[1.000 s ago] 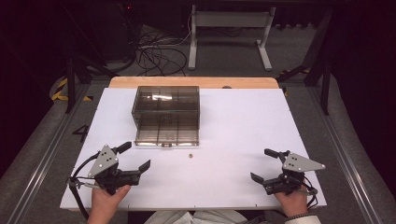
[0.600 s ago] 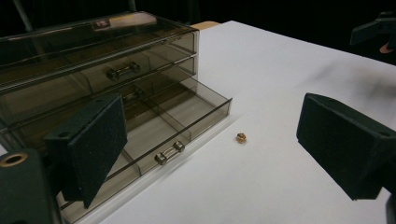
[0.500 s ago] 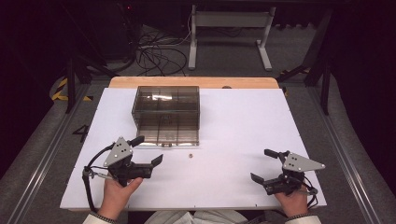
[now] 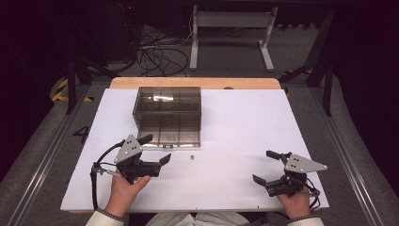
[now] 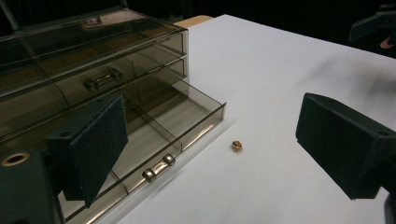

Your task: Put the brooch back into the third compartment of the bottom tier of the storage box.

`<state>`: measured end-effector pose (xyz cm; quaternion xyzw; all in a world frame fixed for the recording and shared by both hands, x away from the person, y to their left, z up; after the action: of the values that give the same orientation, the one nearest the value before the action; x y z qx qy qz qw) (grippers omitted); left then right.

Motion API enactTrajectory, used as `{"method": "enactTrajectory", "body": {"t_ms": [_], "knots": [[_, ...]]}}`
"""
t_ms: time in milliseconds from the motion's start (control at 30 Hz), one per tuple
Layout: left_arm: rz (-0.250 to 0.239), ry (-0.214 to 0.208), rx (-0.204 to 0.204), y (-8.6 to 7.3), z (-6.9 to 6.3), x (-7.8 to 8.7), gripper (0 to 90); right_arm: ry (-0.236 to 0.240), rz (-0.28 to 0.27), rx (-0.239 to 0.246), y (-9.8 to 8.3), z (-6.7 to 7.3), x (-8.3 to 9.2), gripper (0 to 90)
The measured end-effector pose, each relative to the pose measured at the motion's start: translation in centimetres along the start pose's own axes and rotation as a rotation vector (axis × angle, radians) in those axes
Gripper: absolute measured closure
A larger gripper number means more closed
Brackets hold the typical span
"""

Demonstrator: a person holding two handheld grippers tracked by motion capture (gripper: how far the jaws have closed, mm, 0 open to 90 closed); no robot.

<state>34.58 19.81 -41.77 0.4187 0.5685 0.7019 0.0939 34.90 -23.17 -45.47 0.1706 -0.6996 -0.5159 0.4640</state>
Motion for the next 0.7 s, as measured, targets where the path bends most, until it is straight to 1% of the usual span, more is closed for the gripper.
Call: {"method": "enactTrajectory", "body": {"t_ms": [233,367,467,500,533,567,633,700], "knots": [[0.007,-0.023,-0.009,0.6,-0.3,-0.9,10.0,0.005,-0.001,0.000,0.0,0.0,-0.1,1.3],[0.009,-0.038,-0.003,0.8,-0.3,-1.4,10.0,0.006,-0.001,-0.003,0.0,0.0,-0.1,1.3],[0.009,-0.052,0.007,0.9,-0.3,-1.7,10.0,0.006,0.003,-0.001,0.0,0.0,-0.1,1.3],[0.010,-0.062,0.016,0.9,-0.3,-1.8,10.0,0.006,0.004,-0.001,0.0,0.0,-0.1,1.3],[0.011,-0.065,0.014,0.9,-0.2,-1.9,10.3,0.008,0.003,-0.001,0.0,0.0,-0.1,1.3],[0.016,-0.076,0.025,0.9,-0.3,-2.1,10.3,0.008,0.003,-0.001,0.0,0.0,-0.1,1.3],[0.015,-0.066,0.012,1.0,-0.3,-2.2,10.5,0.011,0.002,-0.001,0.0,0.0,-0.1,1.3],[0.019,-0.064,0.014,1.0,-0.5,-2.4,11.2,0.010,0.003,-0.001,0.0,0.0,-0.1,1.3]]}}
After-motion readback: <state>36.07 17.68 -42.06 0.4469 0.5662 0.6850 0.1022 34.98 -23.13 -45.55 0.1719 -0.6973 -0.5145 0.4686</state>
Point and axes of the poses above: each handheld gripper's, and its own axes: x roughly backward along the jaws, y roughly out of its top, z roughly to its left, the point moved 3 cm from there along -x, roughly forward along the jaws, and after that the axes turned 9 degrees about z, right-handed, at the moved point
